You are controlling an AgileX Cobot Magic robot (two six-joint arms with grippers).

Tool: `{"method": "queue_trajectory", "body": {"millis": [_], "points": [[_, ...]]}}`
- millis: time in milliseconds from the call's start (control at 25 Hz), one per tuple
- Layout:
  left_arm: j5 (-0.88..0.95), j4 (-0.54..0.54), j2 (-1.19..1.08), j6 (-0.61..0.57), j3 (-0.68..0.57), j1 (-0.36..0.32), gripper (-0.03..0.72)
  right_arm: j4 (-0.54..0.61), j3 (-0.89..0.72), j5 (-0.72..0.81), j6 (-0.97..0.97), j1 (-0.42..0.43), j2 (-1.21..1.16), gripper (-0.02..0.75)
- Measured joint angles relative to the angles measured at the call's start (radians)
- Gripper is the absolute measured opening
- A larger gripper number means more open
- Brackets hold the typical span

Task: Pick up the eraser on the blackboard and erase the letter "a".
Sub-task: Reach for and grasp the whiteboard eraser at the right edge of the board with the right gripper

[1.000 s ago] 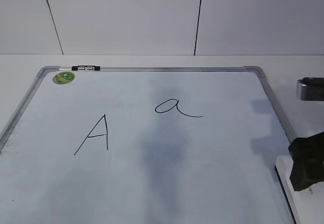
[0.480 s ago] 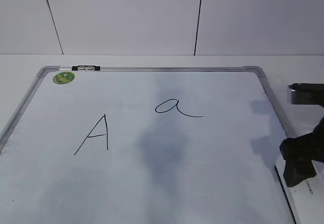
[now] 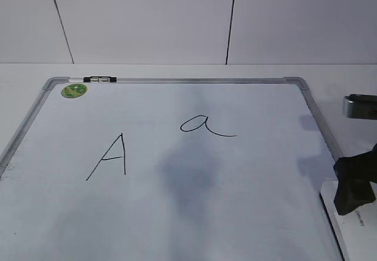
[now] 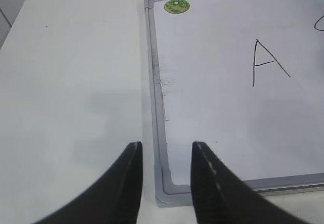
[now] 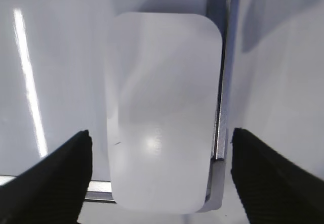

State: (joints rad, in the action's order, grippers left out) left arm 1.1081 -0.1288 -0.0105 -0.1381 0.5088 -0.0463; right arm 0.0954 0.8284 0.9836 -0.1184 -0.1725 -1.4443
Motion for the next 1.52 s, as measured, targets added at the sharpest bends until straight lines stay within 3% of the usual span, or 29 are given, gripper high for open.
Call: {"method": "queue_trajectory", "body": {"millis": [1520], "points": [[0.000,-0.001,0.000,0.000,0.000,0.000,0.245,0.047,0.000,-0.044,0.038,0.000,-0.130,0.655]]}}
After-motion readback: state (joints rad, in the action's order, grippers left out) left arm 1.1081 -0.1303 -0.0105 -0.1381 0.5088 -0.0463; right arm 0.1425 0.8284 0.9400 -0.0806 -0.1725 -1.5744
